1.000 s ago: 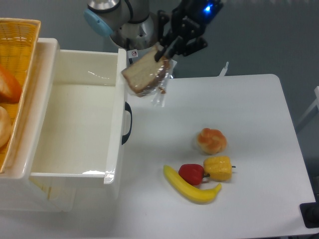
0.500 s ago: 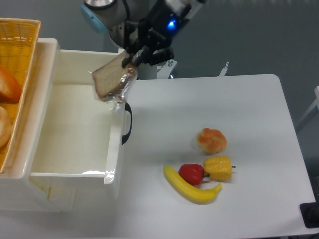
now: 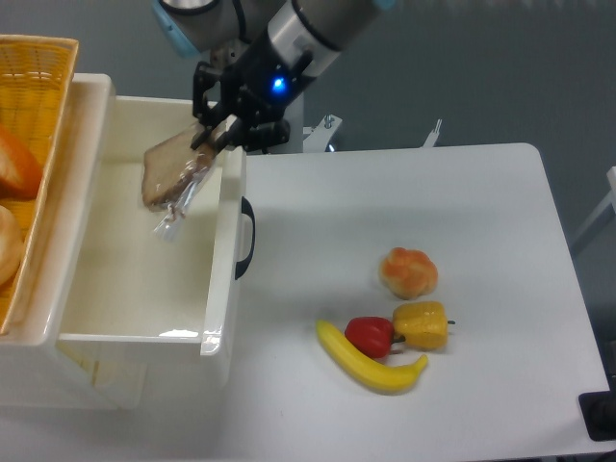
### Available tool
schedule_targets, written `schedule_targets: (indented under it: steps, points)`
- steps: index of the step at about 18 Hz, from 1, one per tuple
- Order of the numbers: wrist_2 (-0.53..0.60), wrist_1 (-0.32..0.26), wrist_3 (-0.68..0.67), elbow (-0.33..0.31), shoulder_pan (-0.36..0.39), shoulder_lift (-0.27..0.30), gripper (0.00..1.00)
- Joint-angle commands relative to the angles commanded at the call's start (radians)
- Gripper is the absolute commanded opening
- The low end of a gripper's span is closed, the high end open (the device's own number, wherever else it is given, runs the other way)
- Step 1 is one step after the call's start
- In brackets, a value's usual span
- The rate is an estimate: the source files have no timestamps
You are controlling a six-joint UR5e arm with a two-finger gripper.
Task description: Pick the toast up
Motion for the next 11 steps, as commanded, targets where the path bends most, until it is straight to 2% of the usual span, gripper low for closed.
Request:
schedule_targets:
  steps: [4, 7, 10, 11]
  points:
    - [0.000, 0.002, 0.000, 0.002, -0.020, -0.005, 0.46]
    - [0.000, 0.035, 0.000, 0.000, -0.023, -0.005, 0.71]
    - [0.000, 0.051, 0.002, 0.003, -0.028, -0.003, 0.86]
    - [0.002, 0.052, 0.002, 0.003, -0.026, -0.003, 0.87]
